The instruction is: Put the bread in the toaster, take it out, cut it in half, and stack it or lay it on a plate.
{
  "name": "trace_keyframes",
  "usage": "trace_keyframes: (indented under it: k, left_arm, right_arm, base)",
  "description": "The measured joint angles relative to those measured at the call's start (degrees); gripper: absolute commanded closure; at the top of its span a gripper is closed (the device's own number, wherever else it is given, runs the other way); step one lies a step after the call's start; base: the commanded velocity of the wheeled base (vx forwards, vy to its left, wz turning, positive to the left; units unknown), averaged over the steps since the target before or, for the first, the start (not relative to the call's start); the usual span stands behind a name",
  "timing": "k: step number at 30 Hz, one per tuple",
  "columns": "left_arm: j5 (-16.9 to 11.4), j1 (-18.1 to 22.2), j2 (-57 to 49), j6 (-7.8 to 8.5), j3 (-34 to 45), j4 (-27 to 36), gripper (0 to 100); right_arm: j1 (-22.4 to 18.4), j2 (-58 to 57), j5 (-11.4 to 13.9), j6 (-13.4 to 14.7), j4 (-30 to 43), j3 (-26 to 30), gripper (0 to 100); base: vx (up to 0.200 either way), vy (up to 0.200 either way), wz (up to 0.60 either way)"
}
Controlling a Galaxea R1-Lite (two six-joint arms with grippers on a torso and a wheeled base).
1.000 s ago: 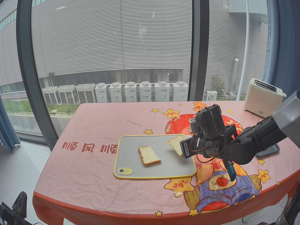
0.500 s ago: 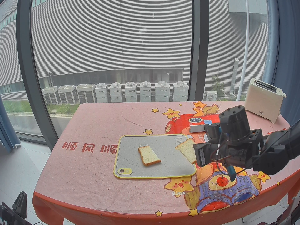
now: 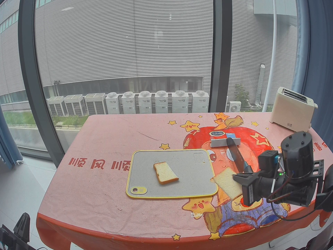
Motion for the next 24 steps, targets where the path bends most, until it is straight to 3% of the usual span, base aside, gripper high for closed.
trace_keyframes:
  k: [8,24]
  left_arm:
    - [-0.06,0.0,0.0,0.02,0.0,0.0,100]
    - [-0.01,0.0,0.0,0.02,0.0,0.0,100]
  right_arm:
    - [0.72,-5.42,1.19,0.35,0.37,3.95,100]
    - [2.99,-7.17,0.57,0.6,0.15,4.3,100]
  base:
    - [0.0,0.0,0.0]
    - [0.0,0.0,0.0]
